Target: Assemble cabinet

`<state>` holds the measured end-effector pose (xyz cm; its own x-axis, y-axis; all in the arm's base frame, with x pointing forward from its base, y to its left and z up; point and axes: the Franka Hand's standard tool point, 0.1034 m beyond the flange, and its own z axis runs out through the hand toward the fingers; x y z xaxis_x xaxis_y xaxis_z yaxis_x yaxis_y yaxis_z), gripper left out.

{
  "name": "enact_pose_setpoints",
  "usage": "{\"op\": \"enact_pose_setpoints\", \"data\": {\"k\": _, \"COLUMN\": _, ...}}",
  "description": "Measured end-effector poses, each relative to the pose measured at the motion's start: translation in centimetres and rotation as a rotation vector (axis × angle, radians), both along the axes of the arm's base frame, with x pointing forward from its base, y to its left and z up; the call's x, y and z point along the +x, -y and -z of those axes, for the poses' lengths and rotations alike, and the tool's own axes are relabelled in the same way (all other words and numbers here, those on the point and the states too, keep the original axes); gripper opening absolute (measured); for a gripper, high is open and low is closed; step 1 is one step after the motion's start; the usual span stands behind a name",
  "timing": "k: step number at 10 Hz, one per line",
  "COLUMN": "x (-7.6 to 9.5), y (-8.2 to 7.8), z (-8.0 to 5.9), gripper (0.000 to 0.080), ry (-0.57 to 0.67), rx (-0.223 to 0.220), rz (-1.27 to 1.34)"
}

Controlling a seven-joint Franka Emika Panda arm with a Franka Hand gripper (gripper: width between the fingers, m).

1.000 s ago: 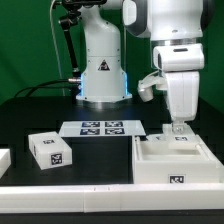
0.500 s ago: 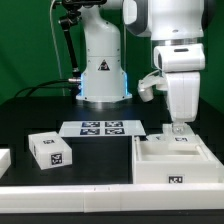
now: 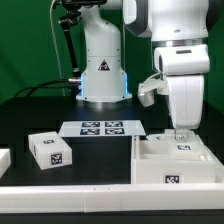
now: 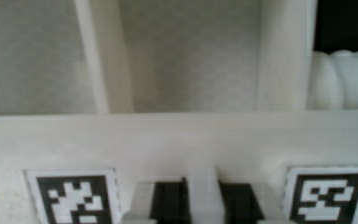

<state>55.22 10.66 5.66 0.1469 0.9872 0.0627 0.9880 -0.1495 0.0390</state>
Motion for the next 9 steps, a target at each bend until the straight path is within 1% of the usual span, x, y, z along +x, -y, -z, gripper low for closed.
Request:
{"op": "enact_pose_setpoints", "data": {"k": 4, "x": 1.8, "y": 0.4, "z": -0.1, "gripper": 0.007, "ry": 0.008, "rx": 0.003, "rz": 0.014}}
{"op": "enact_pose_setpoints", "data": {"k": 7, "x": 2.5, "y": 0.5, "z": 0.0, "gripper": 0.007, "ry": 0.001, "rx": 0.002, "rz": 0.019}}
{"op": "enact_pose_setpoints", "data": {"k": 9, "x": 2.5, "y": 0.5, "z": 0.0, "gripper": 0.007, "ry": -0.008, "rx": 0.0, "rz": 0.018}}
